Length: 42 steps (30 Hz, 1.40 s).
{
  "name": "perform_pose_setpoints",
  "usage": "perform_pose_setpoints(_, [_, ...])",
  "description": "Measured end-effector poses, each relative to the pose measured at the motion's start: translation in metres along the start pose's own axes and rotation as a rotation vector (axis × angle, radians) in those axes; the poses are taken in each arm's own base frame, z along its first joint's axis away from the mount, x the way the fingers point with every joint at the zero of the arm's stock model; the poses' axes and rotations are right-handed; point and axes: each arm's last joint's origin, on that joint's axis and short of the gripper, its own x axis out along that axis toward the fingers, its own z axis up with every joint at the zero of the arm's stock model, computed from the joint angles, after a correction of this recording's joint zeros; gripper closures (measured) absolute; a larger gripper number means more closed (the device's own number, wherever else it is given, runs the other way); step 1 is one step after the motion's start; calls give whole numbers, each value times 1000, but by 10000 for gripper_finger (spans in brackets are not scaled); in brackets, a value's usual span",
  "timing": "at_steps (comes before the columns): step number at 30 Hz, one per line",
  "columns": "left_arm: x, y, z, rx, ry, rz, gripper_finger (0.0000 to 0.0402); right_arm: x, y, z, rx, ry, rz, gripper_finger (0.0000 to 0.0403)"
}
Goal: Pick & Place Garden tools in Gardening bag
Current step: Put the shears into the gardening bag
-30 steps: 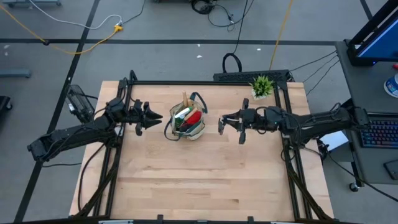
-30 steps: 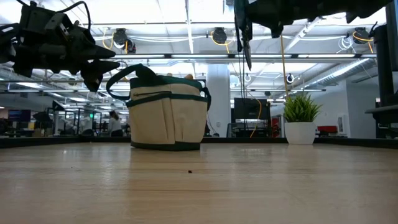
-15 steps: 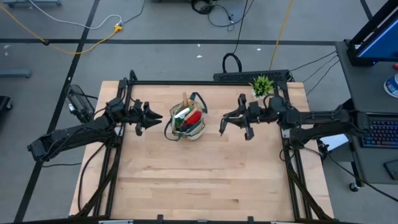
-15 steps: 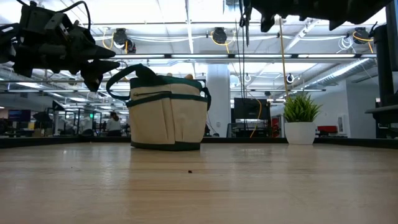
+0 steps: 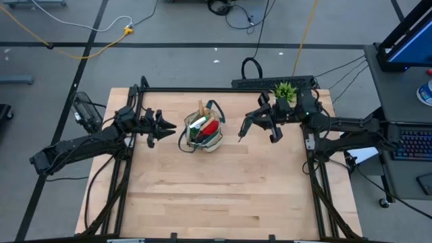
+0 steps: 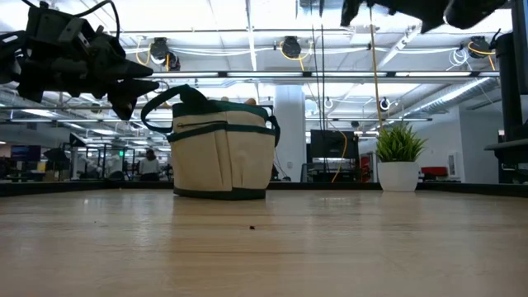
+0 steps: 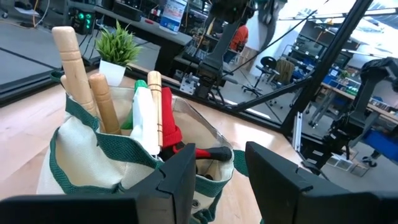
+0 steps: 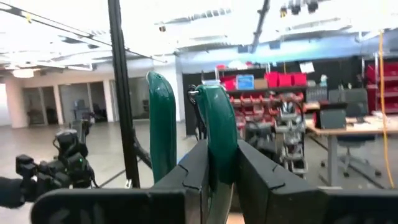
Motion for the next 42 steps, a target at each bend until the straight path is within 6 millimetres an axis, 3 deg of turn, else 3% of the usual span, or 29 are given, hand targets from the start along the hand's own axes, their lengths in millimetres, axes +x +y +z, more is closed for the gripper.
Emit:
perform_pose_setpoints(8, [0,0,0,58,0,0,256,36,-11,24,-47,-24,87,359])
perform_pose_setpoints(22, [0,2,-5,95,38,30,256,107,-48,24,-141,-11,106,359])
perform_pose_setpoints(34, [0,3,-6,85,49,45,256,146,-82,-3,-226,21,34,359])
perform_pose_setpoints(42, [0,3,-6,82,49,45,256,152,-121,-38,-210,93,-71,359])
